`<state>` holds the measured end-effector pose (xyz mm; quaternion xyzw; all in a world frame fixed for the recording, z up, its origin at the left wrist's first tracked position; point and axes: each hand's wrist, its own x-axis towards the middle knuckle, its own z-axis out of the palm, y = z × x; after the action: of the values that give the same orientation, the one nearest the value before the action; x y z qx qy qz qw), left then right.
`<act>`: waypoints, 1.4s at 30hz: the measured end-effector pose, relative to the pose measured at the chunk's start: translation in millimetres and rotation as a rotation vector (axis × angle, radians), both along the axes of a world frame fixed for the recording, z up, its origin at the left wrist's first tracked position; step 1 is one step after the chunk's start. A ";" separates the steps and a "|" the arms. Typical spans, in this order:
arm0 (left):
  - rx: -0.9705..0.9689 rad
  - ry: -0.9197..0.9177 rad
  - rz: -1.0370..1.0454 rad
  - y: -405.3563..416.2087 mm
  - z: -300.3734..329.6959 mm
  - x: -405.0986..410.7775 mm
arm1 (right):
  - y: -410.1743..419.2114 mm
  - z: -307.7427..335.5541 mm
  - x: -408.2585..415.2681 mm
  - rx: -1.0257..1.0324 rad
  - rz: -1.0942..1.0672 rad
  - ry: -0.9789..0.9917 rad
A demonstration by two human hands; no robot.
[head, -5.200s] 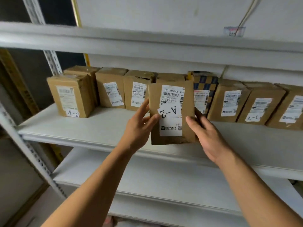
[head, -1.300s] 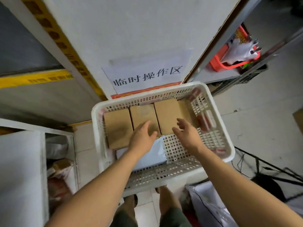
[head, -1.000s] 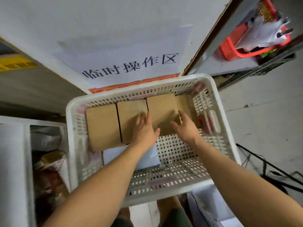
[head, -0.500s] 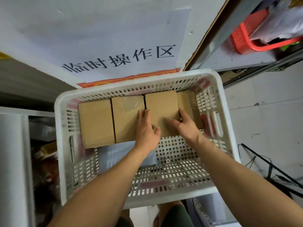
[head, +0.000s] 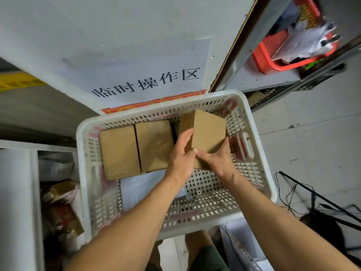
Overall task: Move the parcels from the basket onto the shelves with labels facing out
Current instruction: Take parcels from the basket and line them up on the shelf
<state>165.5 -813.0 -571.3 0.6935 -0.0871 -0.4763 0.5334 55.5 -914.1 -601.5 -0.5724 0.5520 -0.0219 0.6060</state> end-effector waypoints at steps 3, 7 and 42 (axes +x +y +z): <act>-0.048 -0.020 0.011 12.2 29.0 0.1 | 12.1 23.2 7.9 -0.099 0.068 0.105; -0.119 0.055 0.011 33.7 66.8 5.6 | 27.2 51.0 20.1 -0.126 0.089 0.166; -0.339 0.235 0.149 254.6 233.0 115.6 | 160.8 330.4 77.0 -0.158 0.243 -0.395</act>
<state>281.1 -558.3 -338.3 0.5383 -0.0517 -0.4915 0.6827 132.5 -753.3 -271.1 -0.6647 0.3464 -0.1033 0.6538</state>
